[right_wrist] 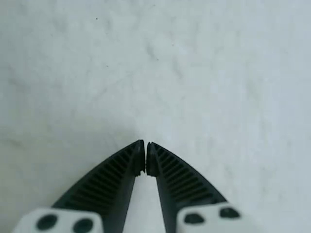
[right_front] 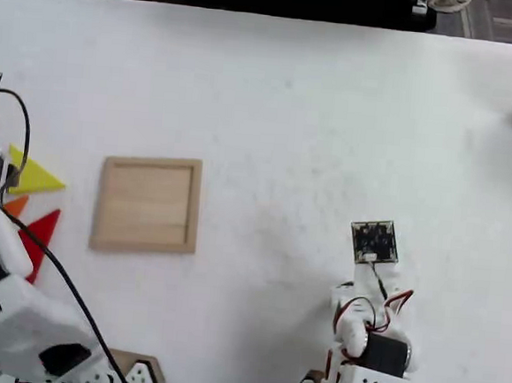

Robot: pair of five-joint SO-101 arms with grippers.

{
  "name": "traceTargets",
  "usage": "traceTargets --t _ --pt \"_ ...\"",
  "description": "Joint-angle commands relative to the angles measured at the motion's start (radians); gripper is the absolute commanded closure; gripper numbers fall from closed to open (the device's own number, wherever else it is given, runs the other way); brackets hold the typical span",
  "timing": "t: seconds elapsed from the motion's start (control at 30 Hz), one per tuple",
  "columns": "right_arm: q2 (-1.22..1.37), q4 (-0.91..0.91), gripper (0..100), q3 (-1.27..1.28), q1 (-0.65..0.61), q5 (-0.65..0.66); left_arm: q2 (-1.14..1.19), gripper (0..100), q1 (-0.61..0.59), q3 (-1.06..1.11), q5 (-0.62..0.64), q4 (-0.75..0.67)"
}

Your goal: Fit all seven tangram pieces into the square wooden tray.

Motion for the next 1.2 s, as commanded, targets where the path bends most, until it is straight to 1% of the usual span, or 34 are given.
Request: traceTargets --t 0.0,0.17,0.37,0.57,0.67,0.77,0.93,1.1,1.17 --pt "-0.013 0.005 98.1 0.006 0.007 0.015 0.09 78 -0.031 -0.132 -0.017 -0.015" --pt "-0.013 0.005 98.1 0.006 0.007 0.015 0.179 78 -0.048 -0.19 -0.018 -0.015" --pt "-0.013 0.005 98.1 0.006 0.007 0.015 0.259 78 -0.058 -0.195 -0.02 -0.021" --pt "-0.013 0.005 98.1 0.006 0.007 0.015 0.271 78 -0.061 -0.193 -0.02 -0.006" --pt "-0.013 0.005 98.1 0.006 0.007 0.015 0.217 78 -0.061 -0.196 -0.038 0.083" --pt "-0.013 0.005 98.1 0.006 0.007 0.015 0.116 78 -0.051 -0.196 -0.081 0.232" --pt "-0.013 0.005 98.1 0.006 0.007 0.015 -0.061 78 -0.038 -0.187 -0.077 0.42" --pt "-0.013 0.005 98.1 0.006 0.007 0.015 -0.176 78 -0.088 -0.186 0.035 0.548" --pt "-0.013 0.005 98.1 0.006 0.007 0.015 -0.197 78 -0.136 -0.186 0.063 0.605"
